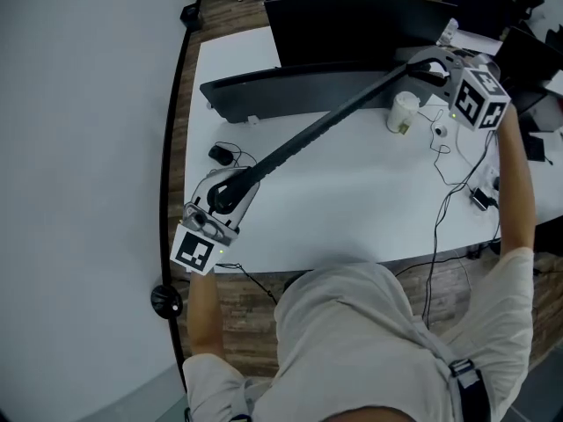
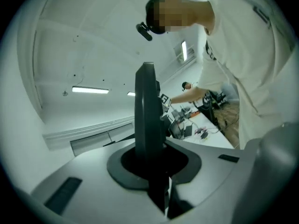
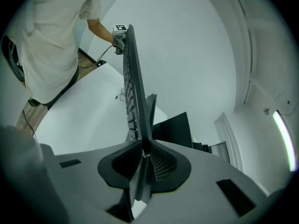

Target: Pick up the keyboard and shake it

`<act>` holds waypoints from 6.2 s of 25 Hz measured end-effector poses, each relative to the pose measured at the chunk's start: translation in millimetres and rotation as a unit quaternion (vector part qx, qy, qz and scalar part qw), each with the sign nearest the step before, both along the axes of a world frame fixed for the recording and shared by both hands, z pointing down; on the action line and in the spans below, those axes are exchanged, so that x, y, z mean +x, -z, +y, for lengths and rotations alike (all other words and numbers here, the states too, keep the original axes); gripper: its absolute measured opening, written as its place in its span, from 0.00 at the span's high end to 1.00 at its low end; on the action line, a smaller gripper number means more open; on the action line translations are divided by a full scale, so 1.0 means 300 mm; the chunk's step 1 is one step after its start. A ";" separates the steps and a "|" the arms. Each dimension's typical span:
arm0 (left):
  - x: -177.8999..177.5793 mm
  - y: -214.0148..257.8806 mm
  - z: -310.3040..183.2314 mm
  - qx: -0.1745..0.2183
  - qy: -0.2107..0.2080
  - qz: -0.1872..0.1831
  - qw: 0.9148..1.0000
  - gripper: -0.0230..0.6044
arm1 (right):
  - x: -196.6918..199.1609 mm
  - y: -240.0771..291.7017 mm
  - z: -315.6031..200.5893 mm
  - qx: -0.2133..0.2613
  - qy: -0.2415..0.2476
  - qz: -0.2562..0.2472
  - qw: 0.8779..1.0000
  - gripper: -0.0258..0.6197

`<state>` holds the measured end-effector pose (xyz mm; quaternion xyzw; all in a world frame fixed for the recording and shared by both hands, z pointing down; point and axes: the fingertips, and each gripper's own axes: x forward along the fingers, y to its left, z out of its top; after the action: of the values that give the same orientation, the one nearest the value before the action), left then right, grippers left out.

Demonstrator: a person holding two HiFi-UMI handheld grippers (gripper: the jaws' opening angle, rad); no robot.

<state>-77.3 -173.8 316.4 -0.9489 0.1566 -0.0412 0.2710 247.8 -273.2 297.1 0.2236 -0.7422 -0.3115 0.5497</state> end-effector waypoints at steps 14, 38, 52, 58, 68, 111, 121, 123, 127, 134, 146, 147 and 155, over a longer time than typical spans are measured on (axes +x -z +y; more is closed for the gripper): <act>-0.071 -0.049 -0.006 -0.212 -0.061 0.074 0.973 0.85 | 0.023 -0.360 0.092 -0.150 -0.027 -0.359 0.921 0.78; -0.124 -0.169 -0.148 -0.411 -0.071 0.258 0.872 0.83 | -0.040 -0.295 0.239 -0.371 0.049 -0.738 0.562 0.78; 0.068 -0.180 -0.076 -0.236 -0.159 -0.018 0.958 0.81 | 0.043 0.046 0.382 -0.244 0.100 -0.539 0.800 0.80; 0.123 -0.137 -0.096 -0.169 -0.135 0.030 0.976 0.80 | -0.050 0.356 0.432 -0.189 0.143 -0.352 0.905 0.81; 0.103 -0.217 -0.081 -0.120 -0.040 0.052 0.991 0.77 | -0.206 0.459 0.402 -0.172 0.168 -0.142 0.960 0.81; -0.032 0.133 -0.112 0.233 0.055 -0.229 0.944 0.79 | -0.032 0.246 0.138 0.248 0.073 -0.005 0.966 0.81; -0.024 0.074 -0.036 0.253 0.110 -0.133 0.952 0.79 | -0.105 0.496 0.307 0.266 0.093 0.141 0.949 0.81; 0.001 0.080 -0.047 0.237 0.104 -0.109 0.960 0.79 | -0.080 0.501 0.348 0.268 0.080 0.154 0.948 0.81; 0.007 0.103 -0.146 0.197 0.087 -0.070 0.974 0.78 | -0.048 0.456 0.362 0.281 0.045 0.164 0.944 0.81; 0.044 0.123 -0.214 0.163 0.026 -0.132 0.977 0.77 | 0.024 0.220 0.449 0.249 -0.034 0.079 0.965 0.81; -0.113 -0.081 -0.113 -0.086 -0.047 -0.153 0.983 0.77 | -0.140 -0.200 0.504 -0.087 0.025 -0.236 0.968 0.82; -0.142 -0.126 -0.104 -0.113 -0.058 -0.147 0.981 0.77 | -0.160 -0.229 0.512 -0.125 0.033 -0.258 0.957 0.82; -0.294 -0.273 -0.049 -0.333 -0.155 -0.054 0.929 0.80 | -0.245 -0.333 0.524 -0.341 0.040 -0.424 0.838 0.82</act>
<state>-165.7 -188.6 398.3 -0.9934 -0.0295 -0.0993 -0.0492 174.3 -115.9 397.1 0.1026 -0.9702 0.0652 0.2097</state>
